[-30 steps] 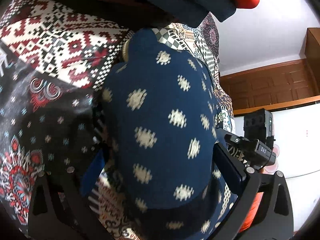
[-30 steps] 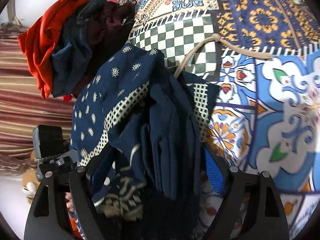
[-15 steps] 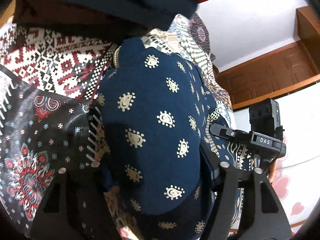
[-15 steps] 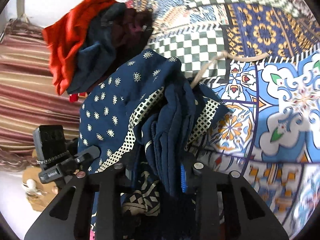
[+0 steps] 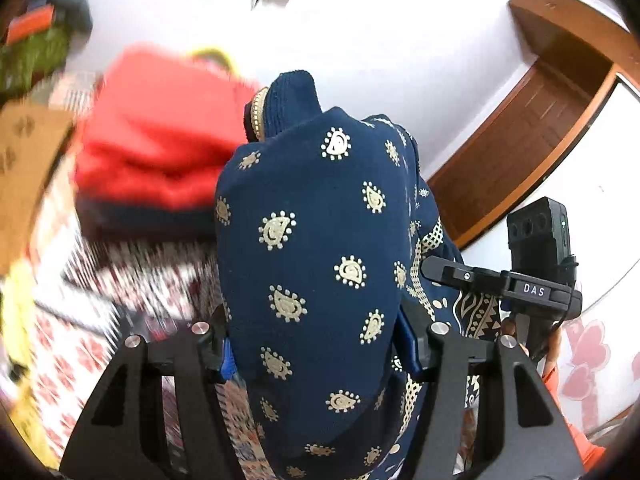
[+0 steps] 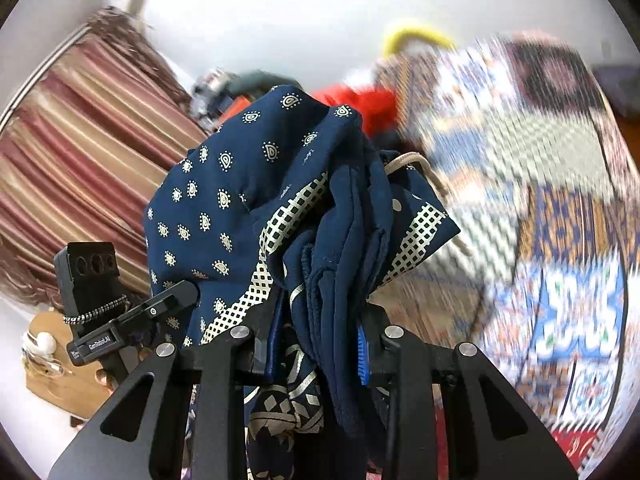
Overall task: Fold large clothes
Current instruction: 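Lift the hoodie bundle with both grippers and carry it toward the clothes stack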
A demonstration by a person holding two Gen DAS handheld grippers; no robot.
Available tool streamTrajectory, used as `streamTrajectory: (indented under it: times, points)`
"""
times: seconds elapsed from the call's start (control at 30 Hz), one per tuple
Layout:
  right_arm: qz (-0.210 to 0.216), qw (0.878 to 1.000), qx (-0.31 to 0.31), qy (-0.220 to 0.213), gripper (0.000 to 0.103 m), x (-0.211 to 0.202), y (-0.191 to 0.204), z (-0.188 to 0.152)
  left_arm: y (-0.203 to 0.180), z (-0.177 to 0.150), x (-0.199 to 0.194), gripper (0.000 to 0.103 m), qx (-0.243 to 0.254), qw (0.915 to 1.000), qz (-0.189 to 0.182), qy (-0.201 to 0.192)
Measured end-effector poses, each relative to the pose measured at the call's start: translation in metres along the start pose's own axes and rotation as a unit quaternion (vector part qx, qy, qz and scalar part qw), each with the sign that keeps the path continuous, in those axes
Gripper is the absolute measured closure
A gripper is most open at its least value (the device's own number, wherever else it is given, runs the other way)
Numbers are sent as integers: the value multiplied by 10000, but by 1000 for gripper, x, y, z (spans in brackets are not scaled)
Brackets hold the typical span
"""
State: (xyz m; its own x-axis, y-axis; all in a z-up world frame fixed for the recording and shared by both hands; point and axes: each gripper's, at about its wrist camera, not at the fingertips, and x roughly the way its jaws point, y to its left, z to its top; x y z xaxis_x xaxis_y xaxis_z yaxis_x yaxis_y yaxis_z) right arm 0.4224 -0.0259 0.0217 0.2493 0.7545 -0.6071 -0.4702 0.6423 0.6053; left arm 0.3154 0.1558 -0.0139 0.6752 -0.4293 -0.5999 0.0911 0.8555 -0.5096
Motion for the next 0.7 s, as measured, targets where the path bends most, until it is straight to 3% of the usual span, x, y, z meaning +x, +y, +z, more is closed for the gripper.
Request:
streamTrajectory:
  times: [0.13,0.37,0.53,0.7]
  points:
    - [52,9984,-328,-453,77,1,38,39,-10,49,-42,43,385,9976,123,-560]
    - [122,9952,-539,-809,77,39,69,108,12,136,-66,43,498,9921,312,-1105]
    - [113,9959,-421,-795,77,81,59,141,54,188,-52,41,528,9910,502,-1120]
    - [-192,9987,16,-477,77,134,21,159,108,226,0,40,242,9950,656,-715]
